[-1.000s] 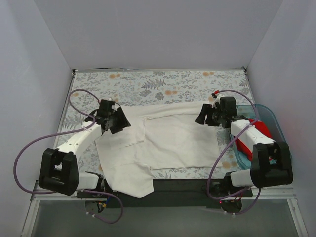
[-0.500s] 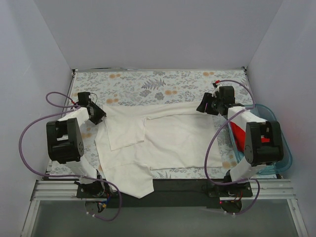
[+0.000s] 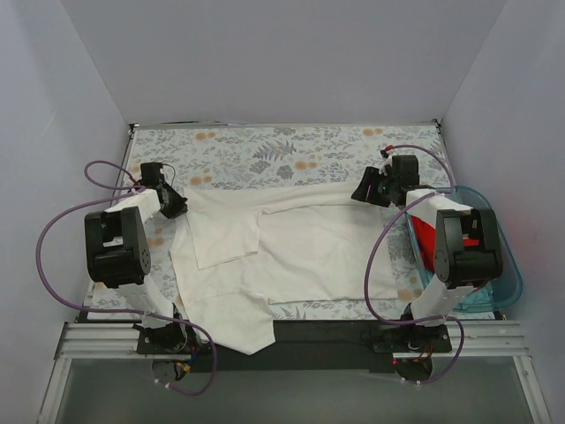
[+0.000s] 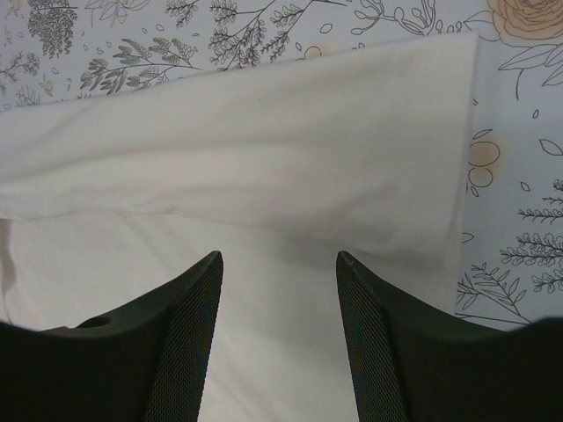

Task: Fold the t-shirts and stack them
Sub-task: Fold the tshirt

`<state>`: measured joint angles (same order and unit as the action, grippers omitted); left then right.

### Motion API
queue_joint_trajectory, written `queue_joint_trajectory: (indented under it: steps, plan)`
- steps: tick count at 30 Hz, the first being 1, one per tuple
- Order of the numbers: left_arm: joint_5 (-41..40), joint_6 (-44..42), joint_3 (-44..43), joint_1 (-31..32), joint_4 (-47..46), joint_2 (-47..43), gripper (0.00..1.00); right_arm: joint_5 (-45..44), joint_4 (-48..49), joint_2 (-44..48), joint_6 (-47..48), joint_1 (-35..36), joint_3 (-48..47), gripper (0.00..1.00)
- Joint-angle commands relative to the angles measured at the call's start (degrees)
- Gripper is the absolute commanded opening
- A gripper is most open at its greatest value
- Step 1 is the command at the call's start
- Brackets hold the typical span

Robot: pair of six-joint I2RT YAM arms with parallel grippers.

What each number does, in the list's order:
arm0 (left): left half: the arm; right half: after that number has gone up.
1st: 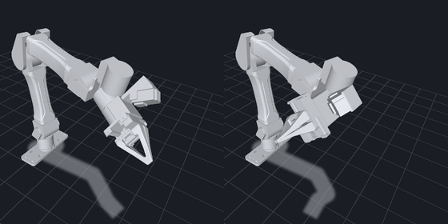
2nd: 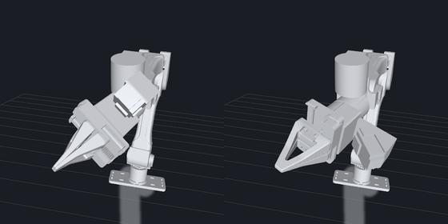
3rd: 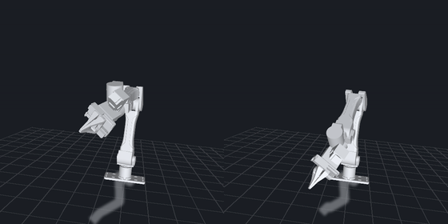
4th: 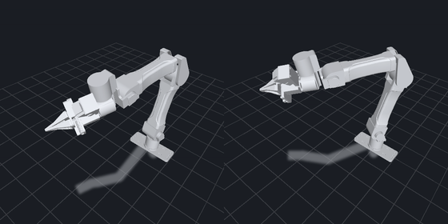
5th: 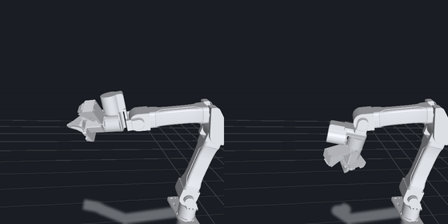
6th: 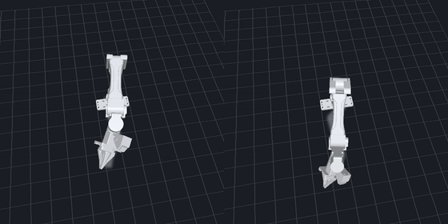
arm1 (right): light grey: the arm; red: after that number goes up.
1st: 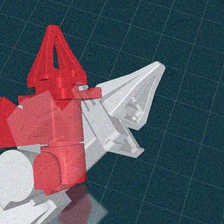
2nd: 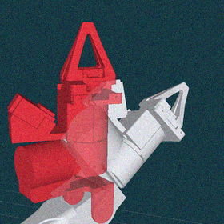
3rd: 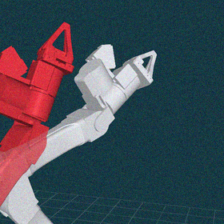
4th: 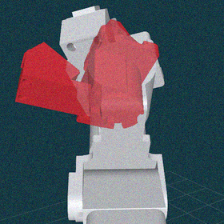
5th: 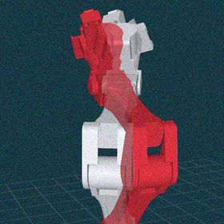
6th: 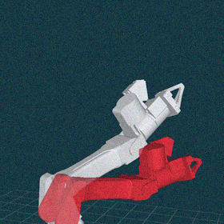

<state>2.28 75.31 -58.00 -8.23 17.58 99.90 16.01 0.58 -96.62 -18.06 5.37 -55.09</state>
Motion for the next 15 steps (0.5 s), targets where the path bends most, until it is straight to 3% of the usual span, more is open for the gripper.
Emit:
queue_joint_trajectory:
  steps: [1, 7, 15]
  plan:
    - [-4.0, -1.0, -0.8, -0.2, 1.0, -3.7, 0.0, -0.3, 2.6, -0.1, -0.4, -0.6, -0.7, 0.6]
    - [-9.2, -1.2, -1.2, -0.2, 4.1, -3.7, 0.0, -0.3, 2.7, -0.1, -0.5, -0.9, -0.4, 0.6]
    - [-8.3, 1.3, -0.4, -0.2, 7.4, -2.7, 0.0, -1.5, 2.8, -0.4, -0.1, -1.6, 0.2, 0.61]
